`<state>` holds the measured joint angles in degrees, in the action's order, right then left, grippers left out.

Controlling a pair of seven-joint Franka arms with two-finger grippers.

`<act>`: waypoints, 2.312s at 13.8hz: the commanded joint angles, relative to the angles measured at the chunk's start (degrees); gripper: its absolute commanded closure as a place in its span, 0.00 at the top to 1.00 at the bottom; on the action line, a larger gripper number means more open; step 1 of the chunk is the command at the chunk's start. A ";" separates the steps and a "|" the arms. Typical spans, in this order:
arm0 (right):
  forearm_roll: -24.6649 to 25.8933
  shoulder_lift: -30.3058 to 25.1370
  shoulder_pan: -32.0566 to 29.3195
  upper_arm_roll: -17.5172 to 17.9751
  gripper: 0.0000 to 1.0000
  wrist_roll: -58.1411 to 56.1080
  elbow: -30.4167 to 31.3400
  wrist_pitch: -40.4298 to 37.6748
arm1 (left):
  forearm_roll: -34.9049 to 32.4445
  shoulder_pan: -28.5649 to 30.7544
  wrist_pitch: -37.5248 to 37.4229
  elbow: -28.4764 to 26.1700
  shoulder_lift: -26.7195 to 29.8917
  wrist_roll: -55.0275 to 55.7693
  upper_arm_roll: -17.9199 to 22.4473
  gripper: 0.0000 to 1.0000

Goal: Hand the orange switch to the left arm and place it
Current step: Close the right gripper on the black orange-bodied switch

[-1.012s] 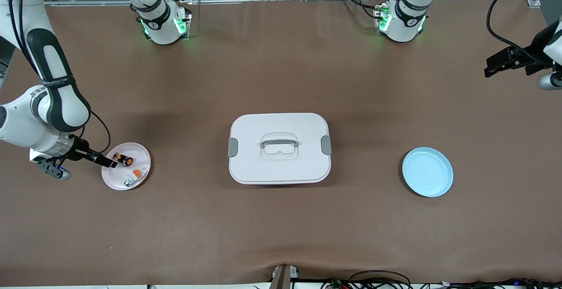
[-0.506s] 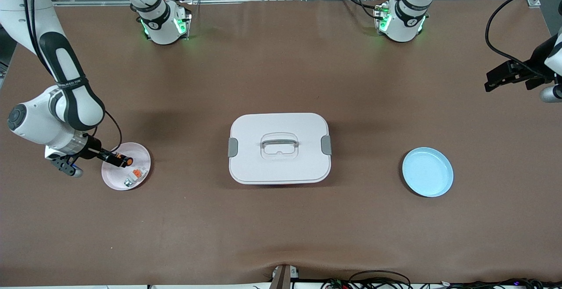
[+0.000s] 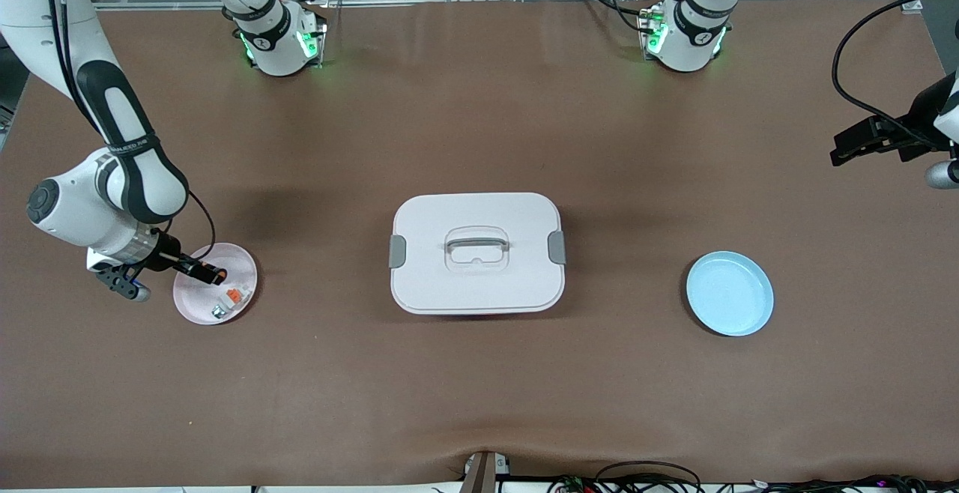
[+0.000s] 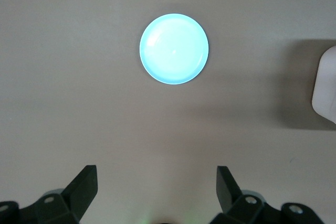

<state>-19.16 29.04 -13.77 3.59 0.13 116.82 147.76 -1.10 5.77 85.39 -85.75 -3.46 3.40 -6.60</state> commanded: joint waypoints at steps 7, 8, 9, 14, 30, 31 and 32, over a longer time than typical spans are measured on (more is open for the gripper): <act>-1.23 0.76 1.11 0.10 1.00 -2.68 1.65 2.36 | 0.05 -0.06 1.79 0.76 -1.55 -1.11 -0.17 1.00; -1.23 0.76 1.38 0.10 1.00 -2.68 1.65 2.36 | 0.05 -0.32 2.40 0.67 -1.81 -1.03 -0.17 1.00; -1.23 0.76 1.46 0.10 1.00 -2.68 1.65 2.36 | -0.04 -0.41 2.93 0.76 -2.42 -0.94 -0.17 1.00; -1.23 0.84 1.20 0.10 1.00 -4.00 1.65 2.36 | -0.39 -0.59 4.08 0.49 -4.27 -0.94 -0.34 1.00; -1.23 0.67 -0.20 0.10 0.47 -7.16 1.04 1.48 | -0.13 -0.50 4.78 0.67 -5.24 -0.24 -0.69 1.00; -1.23 0.67 -0.12 0.10 0.18 -7.25 1.04 1.39 | -0.13 -0.59 5.13 0.58 -5.15 -0.23 -0.69 1.00; -1.23 0.67 -0.12 0.10 0.00 -7.25 1.12 1.04 | -0.13 -0.76 5.13 0.49 -5.15 -0.06 -0.78 1.00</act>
<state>-19.16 30.29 -13.20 3.20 -5.50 117.57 149.69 -1.10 5.18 90.12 -85.68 -8.66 3.40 -7.16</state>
